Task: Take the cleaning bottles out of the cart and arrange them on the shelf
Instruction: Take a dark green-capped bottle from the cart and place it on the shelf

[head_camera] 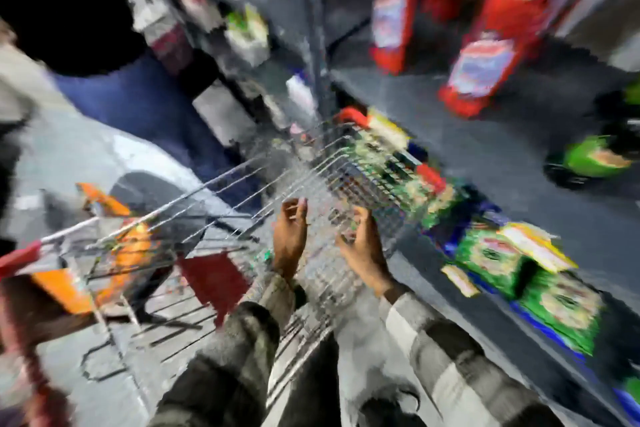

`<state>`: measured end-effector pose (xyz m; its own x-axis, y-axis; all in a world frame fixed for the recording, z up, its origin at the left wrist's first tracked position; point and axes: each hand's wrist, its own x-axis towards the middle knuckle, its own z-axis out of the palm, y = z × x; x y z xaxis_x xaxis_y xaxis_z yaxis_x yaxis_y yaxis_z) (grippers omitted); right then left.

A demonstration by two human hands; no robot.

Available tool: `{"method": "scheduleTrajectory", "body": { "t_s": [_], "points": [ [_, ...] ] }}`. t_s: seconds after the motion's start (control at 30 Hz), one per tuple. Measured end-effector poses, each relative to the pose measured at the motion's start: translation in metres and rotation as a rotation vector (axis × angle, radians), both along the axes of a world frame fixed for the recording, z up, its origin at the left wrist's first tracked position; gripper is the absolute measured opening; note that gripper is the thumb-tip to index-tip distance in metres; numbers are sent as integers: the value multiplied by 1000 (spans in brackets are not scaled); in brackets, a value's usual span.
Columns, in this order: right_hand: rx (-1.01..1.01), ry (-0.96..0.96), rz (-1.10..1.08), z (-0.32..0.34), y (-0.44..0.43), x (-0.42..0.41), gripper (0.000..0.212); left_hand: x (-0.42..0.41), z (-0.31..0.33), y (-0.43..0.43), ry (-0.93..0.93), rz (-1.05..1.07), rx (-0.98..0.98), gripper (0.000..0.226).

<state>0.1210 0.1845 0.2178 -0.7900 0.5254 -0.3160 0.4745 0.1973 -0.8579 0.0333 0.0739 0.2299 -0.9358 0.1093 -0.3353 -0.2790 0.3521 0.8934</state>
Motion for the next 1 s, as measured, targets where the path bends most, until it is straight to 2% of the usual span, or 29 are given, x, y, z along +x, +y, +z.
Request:
{"method": "scheduleTrajectory", "body": {
  "t_s": [0.13,0.23,0.3,0.4,0.5,0.57,0.67,0.8,0.87,1.0],
  "points": [
    [-91,-259,125,-80,-71,-54,65,-59,-95,-103,-182,86,3,30],
    [-174,-482,222,-136,-103,-65,64,-68,-217,-165,-284,143,-51,50],
    [-190,-605,282,-169,-119,-65,57,-58,-259,-177,-333,142,-98,58],
    [-147,-693,326,-208,-139,-52,48,-56,-253,-158,-399,58,-249,51],
    [-139,-742,378,-247,-150,-32,69,-54,-260,-139,-491,-26,-328,53],
    [-78,-779,439,-277,-154,-15,75,-49,-267,-133,-535,-6,-370,42],
    [-28,-791,430,-251,-160,-29,79,-49,-272,-126,-509,7,-432,35],
    [-49,-871,470,-239,-156,-47,77,-52,-248,-123,-483,89,-382,28],
    [-72,-876,479,-220,-148,-59,85,-56,-227,-121,-409,120,-290,27],
    [12,-806,474,-152,-118,-84,85,-77,-161,-105,-339,254,-125,6]
  ]
}}
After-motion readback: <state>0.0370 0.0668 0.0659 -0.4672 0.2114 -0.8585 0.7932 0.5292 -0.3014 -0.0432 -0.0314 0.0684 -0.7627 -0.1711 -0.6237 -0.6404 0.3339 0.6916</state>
